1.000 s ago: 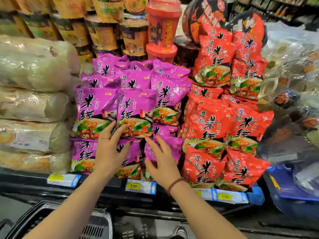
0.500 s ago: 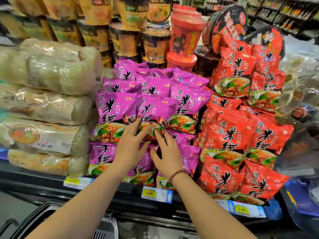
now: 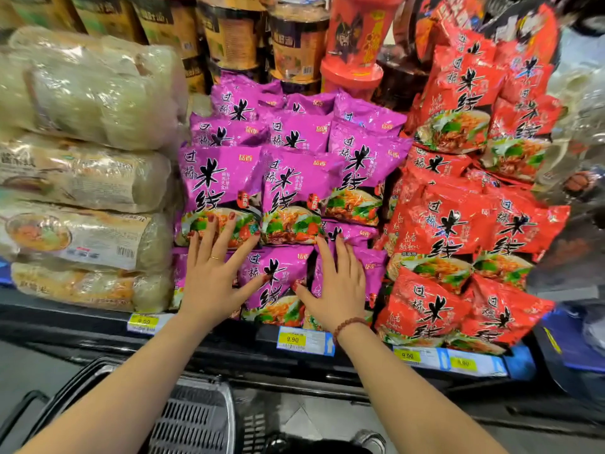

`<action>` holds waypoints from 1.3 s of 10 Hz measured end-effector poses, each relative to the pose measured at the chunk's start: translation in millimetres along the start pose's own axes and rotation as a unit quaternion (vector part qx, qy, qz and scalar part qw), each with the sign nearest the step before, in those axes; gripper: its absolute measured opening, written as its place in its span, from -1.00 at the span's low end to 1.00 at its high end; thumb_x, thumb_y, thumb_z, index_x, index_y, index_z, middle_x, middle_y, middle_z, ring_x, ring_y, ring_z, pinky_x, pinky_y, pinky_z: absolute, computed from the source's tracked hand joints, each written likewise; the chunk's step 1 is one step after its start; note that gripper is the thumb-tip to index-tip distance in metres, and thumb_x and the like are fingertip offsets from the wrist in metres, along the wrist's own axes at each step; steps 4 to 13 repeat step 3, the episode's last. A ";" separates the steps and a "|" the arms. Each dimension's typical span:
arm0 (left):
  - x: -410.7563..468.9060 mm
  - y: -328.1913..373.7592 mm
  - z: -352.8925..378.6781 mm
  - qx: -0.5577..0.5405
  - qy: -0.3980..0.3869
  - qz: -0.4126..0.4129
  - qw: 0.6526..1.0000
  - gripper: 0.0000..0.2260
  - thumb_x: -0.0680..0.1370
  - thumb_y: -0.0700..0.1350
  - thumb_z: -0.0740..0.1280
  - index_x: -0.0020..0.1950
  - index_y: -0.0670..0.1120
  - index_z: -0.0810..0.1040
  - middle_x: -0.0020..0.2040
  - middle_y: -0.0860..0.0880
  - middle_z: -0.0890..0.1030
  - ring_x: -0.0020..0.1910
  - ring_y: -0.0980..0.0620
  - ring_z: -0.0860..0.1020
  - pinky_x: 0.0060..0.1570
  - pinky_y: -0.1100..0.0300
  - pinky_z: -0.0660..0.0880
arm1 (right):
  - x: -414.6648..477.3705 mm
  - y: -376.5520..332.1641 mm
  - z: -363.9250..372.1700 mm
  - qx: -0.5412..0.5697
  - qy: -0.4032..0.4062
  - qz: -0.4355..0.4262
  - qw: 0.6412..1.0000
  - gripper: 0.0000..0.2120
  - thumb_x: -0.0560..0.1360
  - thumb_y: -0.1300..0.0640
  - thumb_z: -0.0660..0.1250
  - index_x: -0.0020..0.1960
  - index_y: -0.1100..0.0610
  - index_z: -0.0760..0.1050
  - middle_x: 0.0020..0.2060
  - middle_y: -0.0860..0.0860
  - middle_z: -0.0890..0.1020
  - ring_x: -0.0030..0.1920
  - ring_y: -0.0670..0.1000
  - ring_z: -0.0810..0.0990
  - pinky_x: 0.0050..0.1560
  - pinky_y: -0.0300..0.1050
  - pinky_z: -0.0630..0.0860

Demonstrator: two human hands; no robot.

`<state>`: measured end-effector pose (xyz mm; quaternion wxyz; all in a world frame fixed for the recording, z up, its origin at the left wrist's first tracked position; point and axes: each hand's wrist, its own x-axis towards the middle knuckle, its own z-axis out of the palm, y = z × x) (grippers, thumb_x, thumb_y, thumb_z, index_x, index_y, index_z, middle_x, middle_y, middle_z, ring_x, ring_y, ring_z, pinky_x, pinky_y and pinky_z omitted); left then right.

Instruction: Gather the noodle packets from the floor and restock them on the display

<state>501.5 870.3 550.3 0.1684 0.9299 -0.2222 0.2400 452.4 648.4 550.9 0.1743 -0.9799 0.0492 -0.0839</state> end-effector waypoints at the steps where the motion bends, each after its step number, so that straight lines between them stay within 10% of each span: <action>1: -0.5 6.2 -4.9 -0.037 0.020 0.034 0.999 -0.48 0.48 0.15 0.31 0.42 0.01 0.45 0.49 -0.14 0.33 0.51 -0.22 0.19 0.43 -0.25 0.15 | -4.1 3.0 -12.7 0.036 -0.007 -0.012 0.999 -0.20 0.46 -0.23 0.32 0.56 -0.10 0.00 0.55 0.06 0.07 0.54 0.08 0.02 0.50 0.12 0.05; 3: 17.4 64.9 -11.1 -0.132 0.035 0.115 0.984 -0.64 0.49 -0.03 0.31 0.24 -0.14 0.58 0.31 -0.17 0.49 0.30 -0.22 0.43 0.28 -0.09 0.37 | -35.5 27.3 -47.8 0.039 0.095 -0.019 0.995 -0.56 0.49 -0.01 0.35 0.33 0.09 0.45 0.34 0.07 0.44 0.36 0.12 0.38 0.34 0.11 0.37; 13: 17.4 64.9 -11.1 -0.132 0.035 0.115 0.984 -0.64 0.49 -0.03 0.31 0.24 -0.14 0.58 0.31 -0.17 0.49 0.30 -0.22 0.43 0.28 -0.09 0.37 | -35.5 27.3 -47.8 0.039 0.095 -0.019 0.995 -0.56 0.49 -0.01 0.35 0.33 0.09 0.45 0.34 0.07 0.44 0.36 0.12 0.38 0.34 0.11 0.37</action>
